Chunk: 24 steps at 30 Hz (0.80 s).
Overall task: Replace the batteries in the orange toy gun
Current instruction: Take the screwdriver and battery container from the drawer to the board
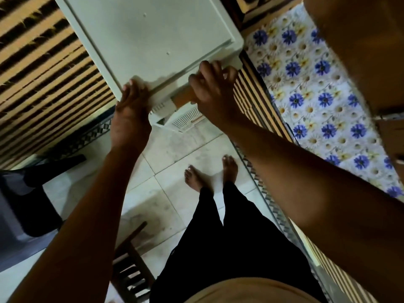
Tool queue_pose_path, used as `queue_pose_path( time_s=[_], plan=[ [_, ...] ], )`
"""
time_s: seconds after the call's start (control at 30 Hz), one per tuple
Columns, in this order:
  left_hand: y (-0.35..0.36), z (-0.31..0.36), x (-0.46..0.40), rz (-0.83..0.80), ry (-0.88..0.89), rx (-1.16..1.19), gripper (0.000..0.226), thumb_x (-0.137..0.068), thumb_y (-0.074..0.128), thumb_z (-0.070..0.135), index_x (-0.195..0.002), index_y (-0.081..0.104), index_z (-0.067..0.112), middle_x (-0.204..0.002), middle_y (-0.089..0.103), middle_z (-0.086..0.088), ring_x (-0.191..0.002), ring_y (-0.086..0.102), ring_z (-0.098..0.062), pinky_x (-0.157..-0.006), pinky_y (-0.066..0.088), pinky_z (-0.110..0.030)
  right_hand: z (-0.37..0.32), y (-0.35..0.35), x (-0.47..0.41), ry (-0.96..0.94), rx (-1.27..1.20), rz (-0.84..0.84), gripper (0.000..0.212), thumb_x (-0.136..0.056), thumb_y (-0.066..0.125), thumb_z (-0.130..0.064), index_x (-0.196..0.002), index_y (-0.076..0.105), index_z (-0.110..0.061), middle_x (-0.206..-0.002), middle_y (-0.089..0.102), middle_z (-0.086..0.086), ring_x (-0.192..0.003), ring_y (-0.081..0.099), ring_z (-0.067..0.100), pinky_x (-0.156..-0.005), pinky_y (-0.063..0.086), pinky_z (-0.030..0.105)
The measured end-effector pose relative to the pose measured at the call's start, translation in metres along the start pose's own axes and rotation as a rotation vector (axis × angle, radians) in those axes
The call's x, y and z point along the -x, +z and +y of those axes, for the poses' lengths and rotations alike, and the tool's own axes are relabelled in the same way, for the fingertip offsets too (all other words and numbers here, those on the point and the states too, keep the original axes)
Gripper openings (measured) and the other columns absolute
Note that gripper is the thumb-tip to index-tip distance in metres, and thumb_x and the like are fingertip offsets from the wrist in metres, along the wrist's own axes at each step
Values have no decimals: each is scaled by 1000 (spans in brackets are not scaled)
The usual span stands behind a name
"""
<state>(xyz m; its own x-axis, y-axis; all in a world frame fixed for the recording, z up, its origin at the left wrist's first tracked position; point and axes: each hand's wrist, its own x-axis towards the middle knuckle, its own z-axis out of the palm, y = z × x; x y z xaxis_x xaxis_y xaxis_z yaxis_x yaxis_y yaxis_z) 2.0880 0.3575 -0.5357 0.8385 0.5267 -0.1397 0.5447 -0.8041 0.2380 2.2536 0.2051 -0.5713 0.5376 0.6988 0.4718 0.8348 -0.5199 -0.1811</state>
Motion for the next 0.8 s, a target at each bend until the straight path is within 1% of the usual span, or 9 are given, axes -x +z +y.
queue_pose_path(
  time_s=[0.13, 0.27, 0.4, 0.43, 0.5, 0.6, 0.63, 0.73, 0.8],
  plan=[
    [3, 7, 5, 115, -28, 137, 46, -102, 49, 9, -148, 53, 10, -161, 42, -13, -151, 37, -29, -120, 39, -47, -1, 0, 6, 75, -14, -29, 25, -62, 73, -19, -84, 66, -11, -90, 66, 11, -98, 54, 28, -82, 38, 45],
    [5, 37, 34, 271, -72, 283, 33, -99, 52, 11, -129, 65, 4, -138, 63, -14, -131, 58, -28, -110, 48, -38, -2, 1, 30, 256, -68, -98, 28, -75, 74, -23, -100, 70, -12, -112, 68, 12, -111, 57, 31, -89, 43, 49],
    [30, 75, 66, 314, -80, 354, 26, -95, 58, 2, -119, 66, -1, -127, 61, -21, -121, 57, -33, -104, 37, -8, 3, 4, 79, 455, -192, -277, 32, -80, 73, -24, -107, 67, -7, -115, 64, 18, -110, 59, 37, -84, 47, 51],
    [38, 79, 68, 284, -82, 384, 25, -94, 60, 1, -118, 66, -2, -125, 61, -21, -119, 58, -32, -103, 40, -9, 6, 7, 86, 535, -245, -362, 33, -82, 73, -24, -110, 65, -7, -117, 63, 18, -112, 58, 38, -86, 48, 52],
    [60, 81, 61, 199, -108, 437, 23, -93, 61, 2, -115, 67, 0, -118, 65, -17, -109, 64, -29, -94, 54, -28, 17, 21, 91, 707, -386, -505, 34, -86, 76, -23, -114, 64, -8, -121, 63, 15, -114, 60, 33, -90, 52, 46],
    [88, 75, 35, 119, -196, 452, 25, -93, 63, 6, -117, 67, 2, -114, 69, -16, -100, 68, -28, -86, 56, -34, 31, 44, 80, 973, -552, -586, 40, -90, 77, -28, -121, 65, -6, -123, 69, 9, -112, 66, 24, -75, 45, 13],
    [98, 69, 22, 99, -237, 448, 28, -94, 63, 10, -121, 67, 3, -117, 69, -16, -103, 68, -29, -89, 56, -37, 36, 54, 73, 1066, -606, -606, 45, -91, 76, -32, -126, 64, -6, -126, 68, 8, -114, 65, 23, -72, 43, 9],
    [117, 65, -13, 18, -435, 406, 38, -102, 58, 24, -132, 61, 1, -129, 67, -17, -121, 61, -33, -102, 47, -38, 49, 97, 53, 1320, -789, -509, 80, -73, 84, -53, -134, 59, -9, -124, 70, 13, -111, 70, 29, -91, 59, 34],
    [128, 61, -33, -69, -522, 420, 37, -106, 52, 26, -127, 62, -2, -121, 68, -18, -113, 62, -33, -94, 42, -32, 59, 129, 44, 1421, -862, -419, 103, -52, 90, -60, -136, 55, -11, -120, 72, 14, -105, 74, 28, -88, 63, 44]
  ],
)
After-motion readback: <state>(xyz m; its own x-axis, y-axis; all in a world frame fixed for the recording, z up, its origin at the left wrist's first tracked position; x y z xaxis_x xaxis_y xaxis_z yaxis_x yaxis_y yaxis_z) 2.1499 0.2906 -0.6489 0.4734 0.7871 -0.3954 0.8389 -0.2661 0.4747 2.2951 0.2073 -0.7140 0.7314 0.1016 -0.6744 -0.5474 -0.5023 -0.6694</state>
